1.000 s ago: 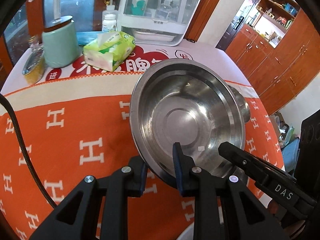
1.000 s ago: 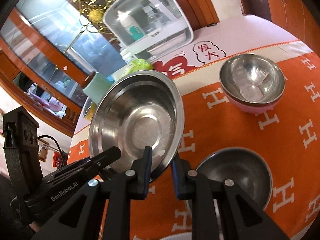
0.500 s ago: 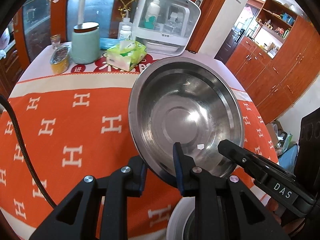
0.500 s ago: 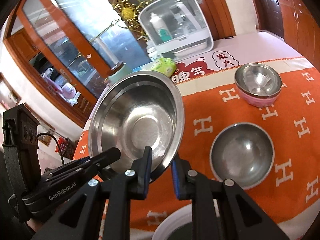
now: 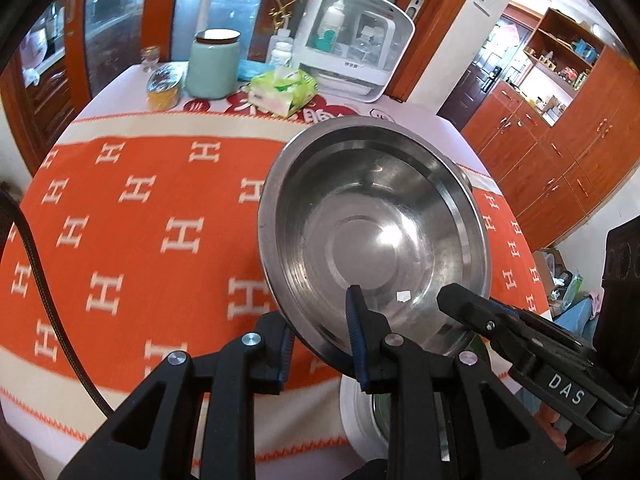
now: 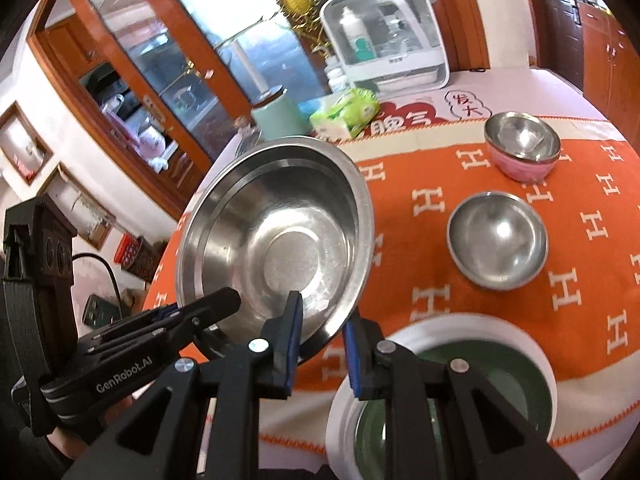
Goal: Organize plates and bowls
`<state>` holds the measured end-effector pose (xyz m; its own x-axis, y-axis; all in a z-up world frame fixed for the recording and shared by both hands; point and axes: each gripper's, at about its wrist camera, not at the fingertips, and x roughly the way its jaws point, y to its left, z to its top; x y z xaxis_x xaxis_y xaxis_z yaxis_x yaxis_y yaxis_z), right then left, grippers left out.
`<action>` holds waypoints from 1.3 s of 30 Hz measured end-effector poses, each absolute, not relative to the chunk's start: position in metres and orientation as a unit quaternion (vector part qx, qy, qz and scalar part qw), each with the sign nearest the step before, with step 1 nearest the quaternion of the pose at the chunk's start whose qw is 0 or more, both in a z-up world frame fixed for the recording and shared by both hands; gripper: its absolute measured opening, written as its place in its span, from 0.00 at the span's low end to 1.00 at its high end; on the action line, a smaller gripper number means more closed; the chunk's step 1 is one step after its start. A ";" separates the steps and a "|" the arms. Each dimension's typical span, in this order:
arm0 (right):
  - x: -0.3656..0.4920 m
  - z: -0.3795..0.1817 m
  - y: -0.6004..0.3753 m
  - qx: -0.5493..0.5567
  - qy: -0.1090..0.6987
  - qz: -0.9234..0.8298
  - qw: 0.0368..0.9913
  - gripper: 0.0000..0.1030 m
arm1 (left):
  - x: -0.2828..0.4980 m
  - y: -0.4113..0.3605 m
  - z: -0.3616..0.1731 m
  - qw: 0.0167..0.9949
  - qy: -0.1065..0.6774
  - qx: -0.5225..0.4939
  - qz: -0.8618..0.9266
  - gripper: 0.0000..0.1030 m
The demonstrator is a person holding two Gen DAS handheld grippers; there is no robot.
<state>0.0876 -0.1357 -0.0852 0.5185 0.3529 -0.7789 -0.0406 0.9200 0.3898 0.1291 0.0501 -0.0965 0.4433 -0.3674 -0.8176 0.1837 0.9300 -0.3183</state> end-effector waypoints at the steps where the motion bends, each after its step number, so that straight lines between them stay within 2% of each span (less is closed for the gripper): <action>1: 0.083 -0.084 -0.132 0.158 0.483 0.119 0.853 0.20 | 0.125 0.053 -0.097 0.844 0.503 -0.094 -0.161 0.22; 9: 0.062 -0.086 -0.118 0.131 0.515 0.138 0.836 0.21 | 0.092 0.067 -0.104 0.831 0.528 -0.107 -0.137 0.22; 20: 0.038 -0.120 -0.093 0.111 0.575 0.168 0.793 0.21 | 0.054 0.091 -0.144 0.796 0.582 -0.134 -0.100 0.22; 36: 0.034 -0.165 -0.069 0.106 0.642 0.168 0.740 0.22 | 0.044 0.114 -0.198 0.738 0.655 -0.141 -0.076 0.22; 39: 0.035 -0.171 -0.066 0.106 0.651 0.165 0.734 0.25 | 0.046 0.116 -0.205 0.731 0.663 -0.139 -0.079 0.22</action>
